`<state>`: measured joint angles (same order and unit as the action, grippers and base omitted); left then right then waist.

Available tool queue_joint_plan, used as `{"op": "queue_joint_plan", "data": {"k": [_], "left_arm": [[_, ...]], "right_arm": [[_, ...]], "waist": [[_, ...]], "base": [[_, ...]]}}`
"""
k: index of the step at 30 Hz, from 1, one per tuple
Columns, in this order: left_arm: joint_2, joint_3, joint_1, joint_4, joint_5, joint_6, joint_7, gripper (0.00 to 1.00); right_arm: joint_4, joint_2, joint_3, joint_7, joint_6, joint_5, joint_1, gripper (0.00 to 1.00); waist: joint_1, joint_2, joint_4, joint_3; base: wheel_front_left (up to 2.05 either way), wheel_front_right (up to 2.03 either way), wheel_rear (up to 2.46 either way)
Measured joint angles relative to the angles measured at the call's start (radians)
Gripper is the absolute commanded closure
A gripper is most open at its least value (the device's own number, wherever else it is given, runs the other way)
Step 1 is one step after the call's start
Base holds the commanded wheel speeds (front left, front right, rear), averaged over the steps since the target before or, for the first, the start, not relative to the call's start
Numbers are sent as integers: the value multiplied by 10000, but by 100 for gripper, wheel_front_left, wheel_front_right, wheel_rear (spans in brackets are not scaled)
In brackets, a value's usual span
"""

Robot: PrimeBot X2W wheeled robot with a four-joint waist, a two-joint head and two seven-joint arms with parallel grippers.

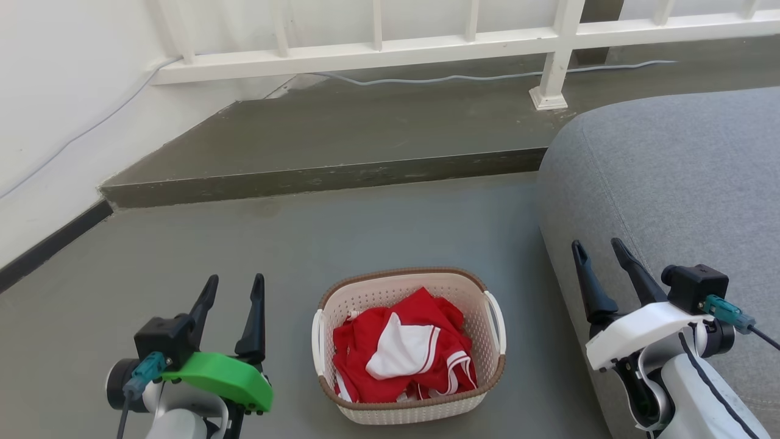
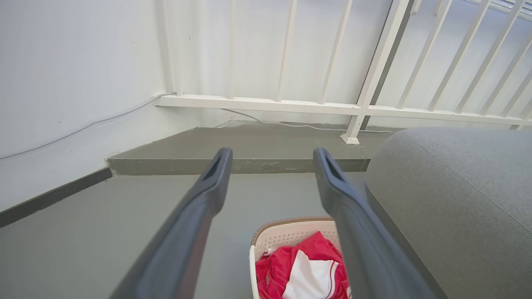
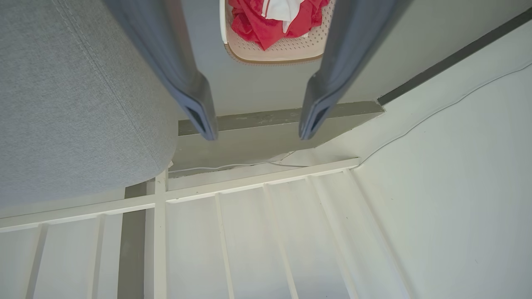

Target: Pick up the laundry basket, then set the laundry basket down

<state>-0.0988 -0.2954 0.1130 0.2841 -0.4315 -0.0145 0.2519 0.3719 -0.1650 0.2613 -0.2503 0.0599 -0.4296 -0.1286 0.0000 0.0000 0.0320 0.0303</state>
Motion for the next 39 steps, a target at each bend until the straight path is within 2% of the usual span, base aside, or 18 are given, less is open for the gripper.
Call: {"op": "queue_joint_plan", "data": {"k": [22, 31, 32, 39], "left_arm": [[198, 341, -310, -211, 407, -134, 0, 0], [234, 431, -359, -270, 644, -314, 0, 0], [242, 433, -360, -270, 646, -370, 0, 100], [299, 316, -775, 337, 610, -374, -69, 100]], "right_arm": [[-291, 96, -341, 0, 31, 353, 305, 0], [-303, 171, -456, 0, 105, 518, 362, 0], [-303, 176, -470, 0, 115, 520, 363, 100], [272, 435, -405, 50, 115, 487, 981, 100]], "waist": [[0, 0, -35, -69], [0, 0, -28, -69], [0, 0, -26, -70], [0, 0, -27, -71]], "base": [[0, 0, 0], [0, 0, 0], [0, 0, 0], [0, 0, 0]]}}
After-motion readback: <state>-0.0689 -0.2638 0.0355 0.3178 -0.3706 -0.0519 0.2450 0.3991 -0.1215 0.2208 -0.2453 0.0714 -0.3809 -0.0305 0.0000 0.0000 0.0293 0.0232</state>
